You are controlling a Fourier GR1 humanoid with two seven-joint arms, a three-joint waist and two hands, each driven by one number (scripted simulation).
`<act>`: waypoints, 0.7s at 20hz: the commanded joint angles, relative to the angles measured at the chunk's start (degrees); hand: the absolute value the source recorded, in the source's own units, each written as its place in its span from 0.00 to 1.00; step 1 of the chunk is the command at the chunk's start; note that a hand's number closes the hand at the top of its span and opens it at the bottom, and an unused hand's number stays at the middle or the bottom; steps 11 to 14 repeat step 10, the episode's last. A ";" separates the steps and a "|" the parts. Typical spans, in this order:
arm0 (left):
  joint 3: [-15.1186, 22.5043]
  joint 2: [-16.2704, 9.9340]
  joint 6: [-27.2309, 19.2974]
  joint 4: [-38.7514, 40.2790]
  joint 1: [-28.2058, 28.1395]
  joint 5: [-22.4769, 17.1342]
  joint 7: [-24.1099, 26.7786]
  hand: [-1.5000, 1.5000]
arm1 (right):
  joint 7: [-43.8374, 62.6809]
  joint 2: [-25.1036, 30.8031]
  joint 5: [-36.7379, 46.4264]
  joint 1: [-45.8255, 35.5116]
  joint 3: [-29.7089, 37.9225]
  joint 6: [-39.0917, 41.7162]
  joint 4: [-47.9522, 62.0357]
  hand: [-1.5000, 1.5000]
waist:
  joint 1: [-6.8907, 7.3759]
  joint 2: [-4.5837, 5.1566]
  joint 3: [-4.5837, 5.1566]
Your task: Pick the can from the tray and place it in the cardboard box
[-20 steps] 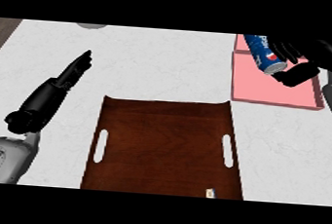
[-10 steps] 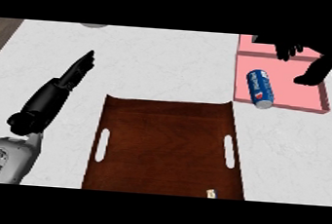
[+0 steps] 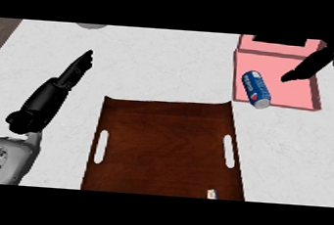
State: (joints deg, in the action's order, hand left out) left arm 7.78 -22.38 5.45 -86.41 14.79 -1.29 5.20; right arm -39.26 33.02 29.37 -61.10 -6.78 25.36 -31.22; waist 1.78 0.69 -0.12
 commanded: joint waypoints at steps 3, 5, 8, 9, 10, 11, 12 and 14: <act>0.11 0.07 0.43 0.15 -0.35 0.22 0.82 0.50 | 6.02 -3.08 -16.76 -3.85 15.24 10.03 10.25 0.00 | 0.56 0.17 0.06; 0.18 0.31 0.30 1.70 0.31 0.92 0.95 0.50 | 9.86 0.81 -18.88 -6.80 17.96 12.68 13.28 0.00 | 0.00 0.24 0.10; 0.10 0.50 0.25 1.27 1.64 1.35 0.23 0.50 | 11.35 3.36 -20.12 -7.56 20.42 11.47 17.77 0.00 | 1.11 0.82 0.01; 0.50 1.32 0.55 -0.13 1.41 0.57 -0.50 0.50 | 10.57 1.98 -20.47 -7.05 20.96 9.58 18.46 0.00 | 1.50 0.77 -0.01; 0.52 1.33 0.88 -0.95 1.23 0.20 -1.23 0.50 | 10.02 4.95 -20.33 -6.77 21.27 10.64 19.04 0.00 | 1.60 0.79 -0.03; 0.52 1.33 0.88 -0.95 1.23 0.20 -1.23 0.50 | 10.02 4.95 -20.33 -6.77 21.27 10.64 19.04 0.00 | 1.60 0.79 -0.03; 0.52 1.33 0.88 -0.95 1.23 0.20 -1.23 0.50 | 10.02 4.95 -20.33 -6.77 21.27 10.64 19.04 0.00 | 1.60 0.79 -0.03; 0.52 1.33 0.88 -0.95 1.23 0.20 -1.23 0.50 | 10.02 4.95 -20.33 -6.77 21.27 10.64 19.04 0.00 | 1.60 0.79 -0.03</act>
